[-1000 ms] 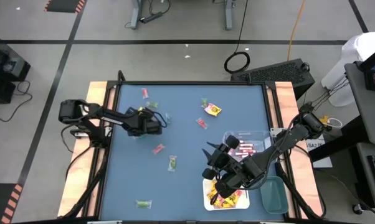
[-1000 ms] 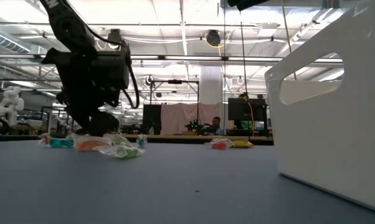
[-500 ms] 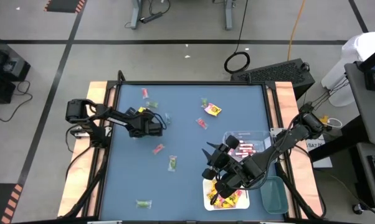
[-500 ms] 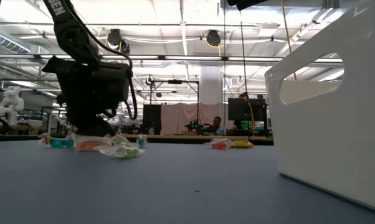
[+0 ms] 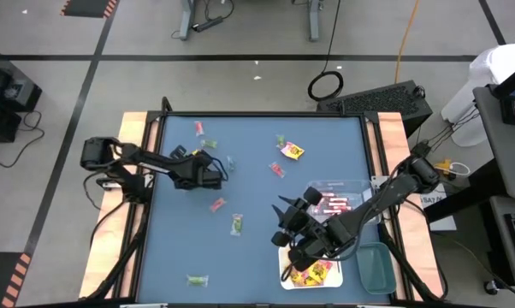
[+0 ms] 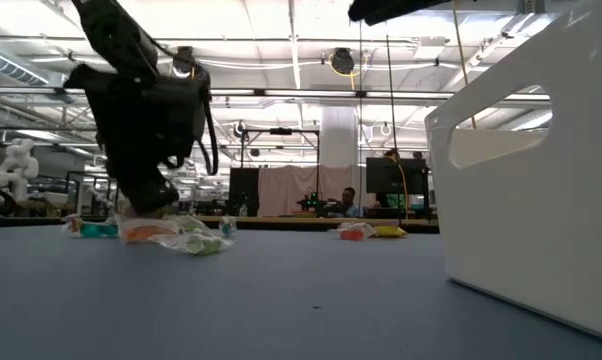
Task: Sort candy
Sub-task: Put the yellow candy into the white bin
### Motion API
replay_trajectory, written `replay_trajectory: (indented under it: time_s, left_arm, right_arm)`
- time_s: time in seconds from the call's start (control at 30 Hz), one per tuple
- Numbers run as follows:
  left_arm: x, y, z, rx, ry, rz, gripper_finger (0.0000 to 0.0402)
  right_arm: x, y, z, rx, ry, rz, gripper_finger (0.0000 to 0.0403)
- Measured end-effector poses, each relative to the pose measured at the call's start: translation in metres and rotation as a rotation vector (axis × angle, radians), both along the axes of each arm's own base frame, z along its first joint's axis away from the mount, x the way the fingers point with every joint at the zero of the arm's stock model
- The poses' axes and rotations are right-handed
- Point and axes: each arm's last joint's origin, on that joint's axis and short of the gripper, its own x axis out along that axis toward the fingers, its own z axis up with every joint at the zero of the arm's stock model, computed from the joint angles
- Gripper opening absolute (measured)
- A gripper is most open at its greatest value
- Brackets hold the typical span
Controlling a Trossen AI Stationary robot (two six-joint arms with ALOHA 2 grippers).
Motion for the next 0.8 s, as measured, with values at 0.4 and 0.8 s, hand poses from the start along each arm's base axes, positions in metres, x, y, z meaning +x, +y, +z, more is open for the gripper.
replay_trajectory:
  time_s: [0.4, 0.8]
  left_arm:
    - [0.010, -0.065, 0.085, -0.075, -0.300, -0.405, 0.0043]
    - [0.017, -0.132, 0.132, -0.037, -0.554, -1.027, 0.0043]
  right_arm:
    - [0.030, -0.010, -0.007, 0.029, 0.099, 0.152, 0.0137]
    - [0.061, -0.021, -0.012, -0.014, 0.103, 0.287, 0.0202]
